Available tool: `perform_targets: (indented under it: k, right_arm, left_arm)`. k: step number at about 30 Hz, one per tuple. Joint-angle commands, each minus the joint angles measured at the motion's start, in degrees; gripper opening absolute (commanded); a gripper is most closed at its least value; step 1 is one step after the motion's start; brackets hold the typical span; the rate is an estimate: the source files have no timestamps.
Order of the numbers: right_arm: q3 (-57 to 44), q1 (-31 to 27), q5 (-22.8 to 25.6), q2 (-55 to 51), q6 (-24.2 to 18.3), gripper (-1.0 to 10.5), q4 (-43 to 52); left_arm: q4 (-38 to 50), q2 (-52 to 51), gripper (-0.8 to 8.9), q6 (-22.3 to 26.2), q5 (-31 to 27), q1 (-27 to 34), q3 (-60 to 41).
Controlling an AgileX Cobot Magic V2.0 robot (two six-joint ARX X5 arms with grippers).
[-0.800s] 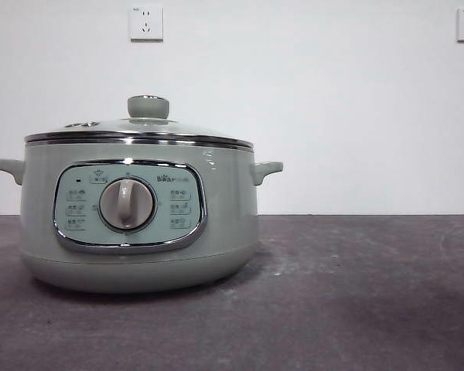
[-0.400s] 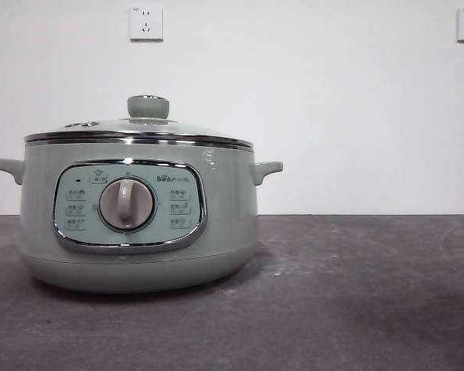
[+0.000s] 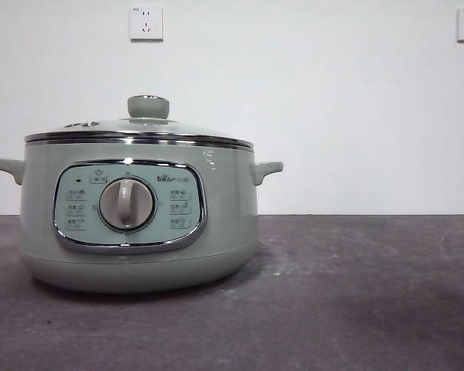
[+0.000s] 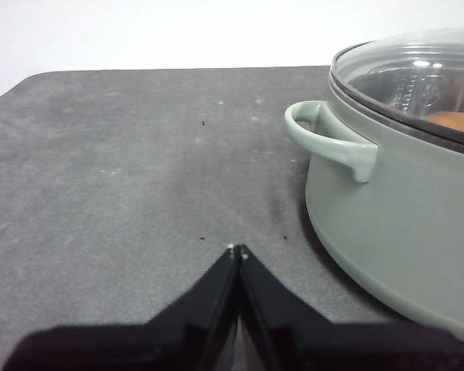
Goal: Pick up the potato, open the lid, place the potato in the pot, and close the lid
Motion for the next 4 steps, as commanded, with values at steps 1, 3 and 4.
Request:
perform_targets:
  k: [1, 3, 4]
  right_arm:
    - [-0.57, -0.07, 0.26, -0.02, 0.59, -0.2, 0.0]
    - [-0.57, -0.07, 0.26, -0.02, 0.59, -0.2, 0.0]
    - [-0.57, -0.07, 0.26, -0.02, 0.59, -0.2, 0.0]
  left_arm:
    - [0.11, -0.15, -0.03, 0.48, 0.13, 0.17, -0.79]
    - [0.11, -0.15, -0.03, 0.48, 0.13, 0.17, -0.79]
    - [0.11, -0.15, -0.03, 0.48, 0.13, 0.17, -0.79]
